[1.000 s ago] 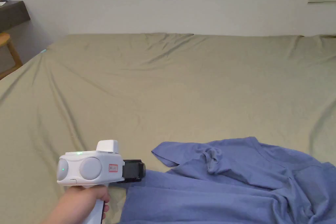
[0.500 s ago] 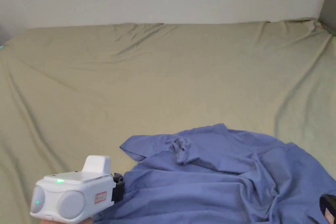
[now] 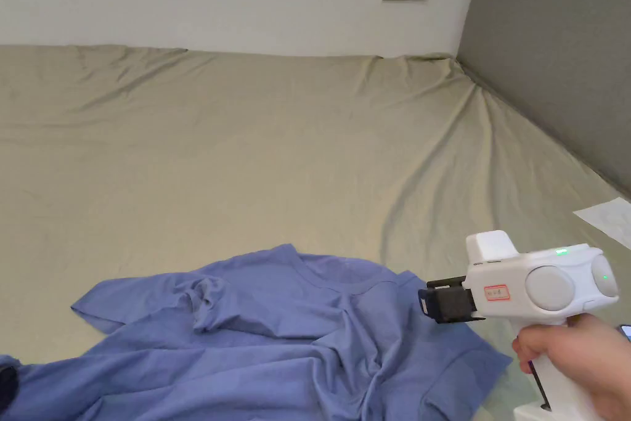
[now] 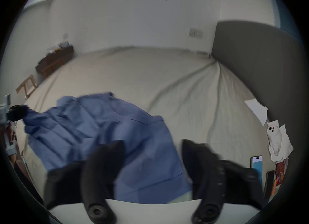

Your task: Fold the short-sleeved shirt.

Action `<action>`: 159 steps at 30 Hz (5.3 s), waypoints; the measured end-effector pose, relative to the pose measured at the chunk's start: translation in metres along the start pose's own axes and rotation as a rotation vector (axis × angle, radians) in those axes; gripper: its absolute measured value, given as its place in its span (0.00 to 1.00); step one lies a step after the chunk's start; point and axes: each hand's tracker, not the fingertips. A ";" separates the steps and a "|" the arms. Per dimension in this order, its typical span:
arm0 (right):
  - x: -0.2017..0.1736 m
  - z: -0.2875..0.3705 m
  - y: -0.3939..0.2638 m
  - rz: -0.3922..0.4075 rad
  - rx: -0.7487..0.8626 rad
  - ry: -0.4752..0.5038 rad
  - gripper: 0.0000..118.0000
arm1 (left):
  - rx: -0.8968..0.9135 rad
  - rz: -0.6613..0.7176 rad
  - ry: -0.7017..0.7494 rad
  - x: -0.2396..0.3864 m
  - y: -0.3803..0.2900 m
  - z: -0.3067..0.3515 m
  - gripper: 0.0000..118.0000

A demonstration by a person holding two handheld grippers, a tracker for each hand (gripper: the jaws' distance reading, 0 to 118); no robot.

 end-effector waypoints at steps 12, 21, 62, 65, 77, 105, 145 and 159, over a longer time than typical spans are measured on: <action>-0.013 -0.023 -0.021 -0.075 -0.124 0.146 0.05 | -0.046 -0.013 -0.009 0.007 -0.010 -0.007 0.02; -0.005 0.128 -0.021 -0.079 0.341 0.160 0.04 | 0.172 0.031 0.004 -0.008 0.043 0.049 0.02; 0.071 0.222 0.131 -0.206 0.862 0.058 0.04 | 0.358 0.128 0.105 -0.063 0.272 -0.017 0.02; 0.058 0.183 0.064 -0.172 0.749 0.063 0.04 | 0.265 0.134 0.123 -0.072 0.204 -0.038 0.02; 0.011 0.165 -0.174 -0.099 0.473 0.103 0.04 | 0.014 0.146 0.124 -0.063 -0.021 0.018 0.02; -0.087 0.254 -0.247 -0.009 0.679 -0.013 0.38 | 0.214 0.023 0.284 -0.030 -0.076 0.186 0.00; -0.171 0.215 -0.169 0.219 0.538 0.288 0.01 | -0.131 -0.224 0.095 -0.044 -0.079 0.024 0.04; -0.055 -0.069 0.091 0.125 0.113 0.155 0.65 | 0.004 -0.095 0.109 -0.030 -0.043 0.043 0.04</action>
